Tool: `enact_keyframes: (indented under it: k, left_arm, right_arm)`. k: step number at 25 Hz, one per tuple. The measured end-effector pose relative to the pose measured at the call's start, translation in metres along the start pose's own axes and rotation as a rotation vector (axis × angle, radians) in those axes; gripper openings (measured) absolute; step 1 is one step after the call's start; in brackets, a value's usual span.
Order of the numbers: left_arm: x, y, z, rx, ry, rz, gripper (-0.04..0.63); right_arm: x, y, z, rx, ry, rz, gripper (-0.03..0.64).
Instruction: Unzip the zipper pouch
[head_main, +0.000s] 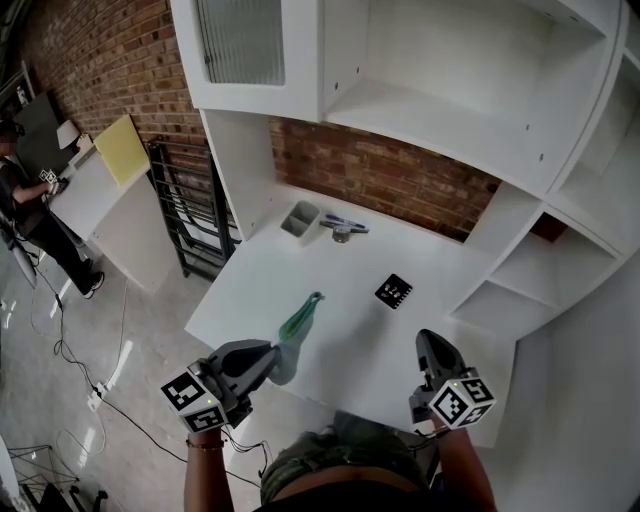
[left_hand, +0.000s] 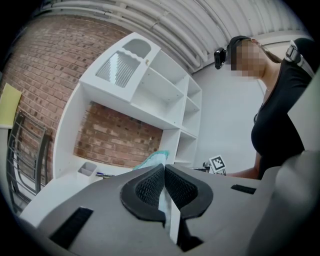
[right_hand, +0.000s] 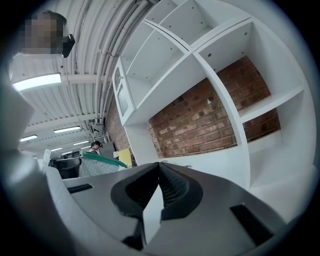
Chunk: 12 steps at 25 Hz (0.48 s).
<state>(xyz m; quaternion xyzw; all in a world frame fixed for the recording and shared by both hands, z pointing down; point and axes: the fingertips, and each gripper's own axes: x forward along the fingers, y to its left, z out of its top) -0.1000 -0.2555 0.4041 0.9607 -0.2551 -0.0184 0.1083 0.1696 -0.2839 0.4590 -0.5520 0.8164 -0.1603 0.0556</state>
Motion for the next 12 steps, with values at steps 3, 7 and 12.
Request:
enact_keyframes:
  k: [3, 7, 12]
  left_arm:
    - [0.000, 0.003, 0.000, -0.009, -0.009, 0.013, 0.006]
    - [0.001, 0.003, 0.000, -0.022, -0.021, 0.019, 0.006]
    - [0.003, -0.002, -0.003, -0.022, -0.012, 0.011, 0.006]
  right_arm:
    - [0.002, 0.004, 0.000, -0.019, 0.004, 0.006, 0.002]
    - [0.002, 0.007, -0.002, -0.057, 0.016, 0.000, 0.002]
    - [0.001, 0.012, -0.003, -0.096, 0.025, 0.005, 0.002]
